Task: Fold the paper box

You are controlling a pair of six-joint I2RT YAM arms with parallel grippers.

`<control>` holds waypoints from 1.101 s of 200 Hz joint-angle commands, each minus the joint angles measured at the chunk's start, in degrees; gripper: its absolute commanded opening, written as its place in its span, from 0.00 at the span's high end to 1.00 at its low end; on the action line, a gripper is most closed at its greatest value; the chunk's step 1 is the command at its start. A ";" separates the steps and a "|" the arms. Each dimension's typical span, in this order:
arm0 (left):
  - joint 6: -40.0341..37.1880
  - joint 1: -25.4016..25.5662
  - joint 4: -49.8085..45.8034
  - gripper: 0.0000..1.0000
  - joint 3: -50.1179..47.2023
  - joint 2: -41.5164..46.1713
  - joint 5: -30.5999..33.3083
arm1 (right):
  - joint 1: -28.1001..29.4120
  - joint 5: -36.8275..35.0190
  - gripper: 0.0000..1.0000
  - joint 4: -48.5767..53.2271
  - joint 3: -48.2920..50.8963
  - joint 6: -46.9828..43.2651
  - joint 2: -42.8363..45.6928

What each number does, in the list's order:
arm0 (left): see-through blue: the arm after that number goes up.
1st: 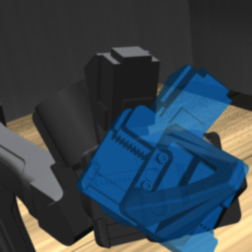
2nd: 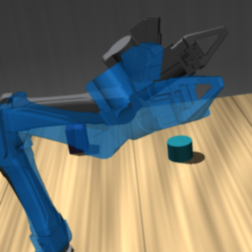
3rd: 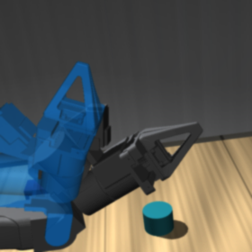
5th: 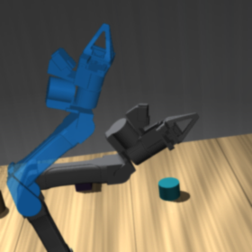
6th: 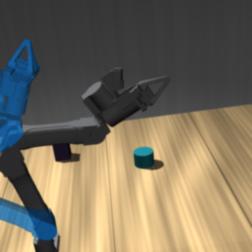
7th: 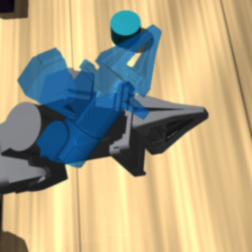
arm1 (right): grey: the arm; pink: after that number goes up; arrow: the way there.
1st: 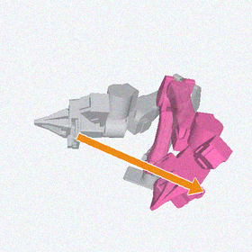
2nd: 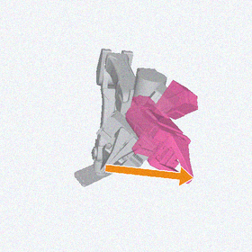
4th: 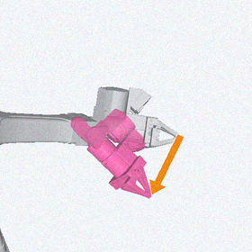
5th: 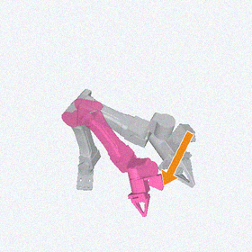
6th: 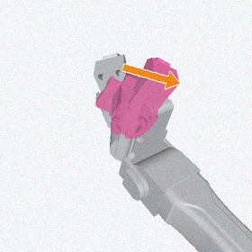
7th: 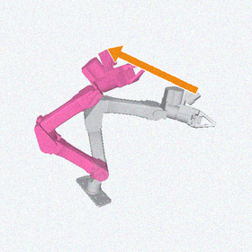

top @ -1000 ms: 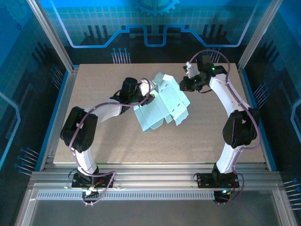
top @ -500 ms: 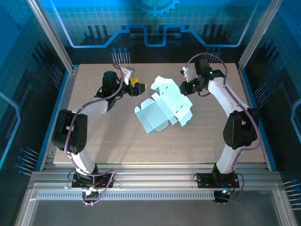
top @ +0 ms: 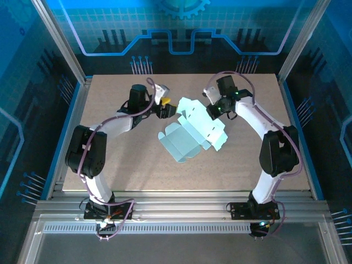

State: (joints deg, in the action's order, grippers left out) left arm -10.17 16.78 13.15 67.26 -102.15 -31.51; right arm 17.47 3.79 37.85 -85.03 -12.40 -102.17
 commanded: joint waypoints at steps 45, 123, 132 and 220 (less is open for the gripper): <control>-13.92 4.01 -16.18 0.54 13.62 -8.45 -0.01 | 3.03 -2.49 1.00 -1.53 0.74 -4.36 0.03; -15.94 4.83 -23.65 0.69 21.81 -14.19 -1.28 | 3.09 -0.48 1.00 -0.60 1.19 -4.59 0.28; -16.01 5.07 -23.84 0.72 22.15 -14.47 -1.44 | 3.18 -0.38 1.00 -0.58 1.12 -4.50 0.17; -14.72 5.60 -25.57 0.67 24.56 -16.13 -3.54 | 3.44 -0.15 1.00 0.32 0.36 -3.99 -0.79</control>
State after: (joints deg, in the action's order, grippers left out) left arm -24.43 21.93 -11.07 90.11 -117.43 -32.77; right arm 20.25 2.13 37.30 -84.36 -16.56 -102.21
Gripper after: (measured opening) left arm 0.292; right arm 0.053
